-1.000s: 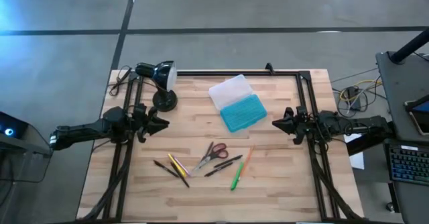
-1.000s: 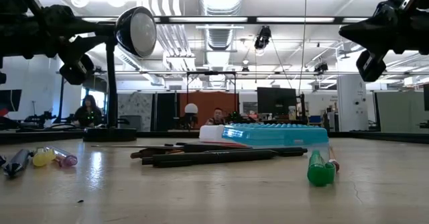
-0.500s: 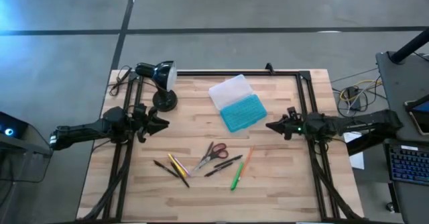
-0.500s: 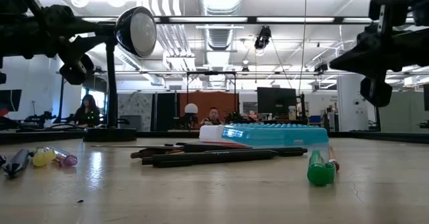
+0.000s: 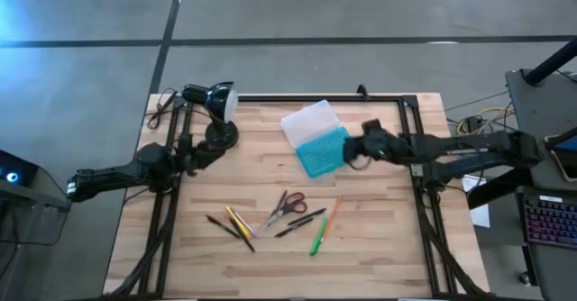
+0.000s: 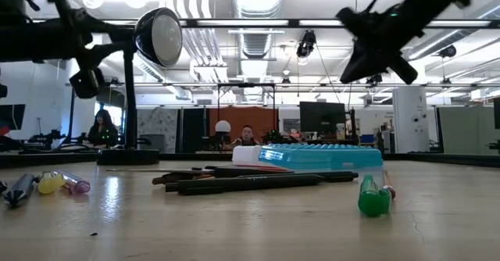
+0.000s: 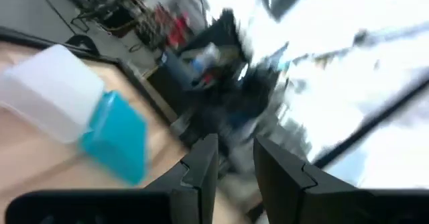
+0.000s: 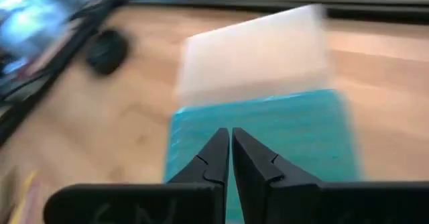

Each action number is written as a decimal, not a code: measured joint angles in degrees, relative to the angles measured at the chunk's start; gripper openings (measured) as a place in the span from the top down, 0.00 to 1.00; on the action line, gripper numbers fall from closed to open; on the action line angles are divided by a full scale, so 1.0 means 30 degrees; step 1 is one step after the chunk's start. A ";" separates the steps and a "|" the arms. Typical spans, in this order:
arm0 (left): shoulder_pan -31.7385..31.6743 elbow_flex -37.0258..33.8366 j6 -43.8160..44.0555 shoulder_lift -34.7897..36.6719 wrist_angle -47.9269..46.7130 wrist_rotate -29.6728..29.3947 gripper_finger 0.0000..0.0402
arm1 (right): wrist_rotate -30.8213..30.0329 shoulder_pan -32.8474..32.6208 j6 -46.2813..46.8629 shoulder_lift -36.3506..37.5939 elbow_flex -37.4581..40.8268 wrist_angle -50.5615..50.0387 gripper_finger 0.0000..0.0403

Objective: Pick & place school supplies into a supply box
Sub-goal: Put the supply box face up on the table

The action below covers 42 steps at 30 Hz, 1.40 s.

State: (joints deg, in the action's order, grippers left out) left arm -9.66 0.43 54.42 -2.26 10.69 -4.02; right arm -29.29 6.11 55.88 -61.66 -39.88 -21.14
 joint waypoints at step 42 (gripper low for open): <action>0.0061 1.0191 0.3703 -2.0805 -0.8023 -0.7202 0.89 | 1.0814 1.4914 -0.7735 -1.1342 -0.5809 -0.1710 0.78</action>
State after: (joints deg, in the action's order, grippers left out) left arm -9.47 31.00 65.54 -64.68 -13.38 -25.63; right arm 3.15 50.85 32.67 -95.69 -57.31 -26.27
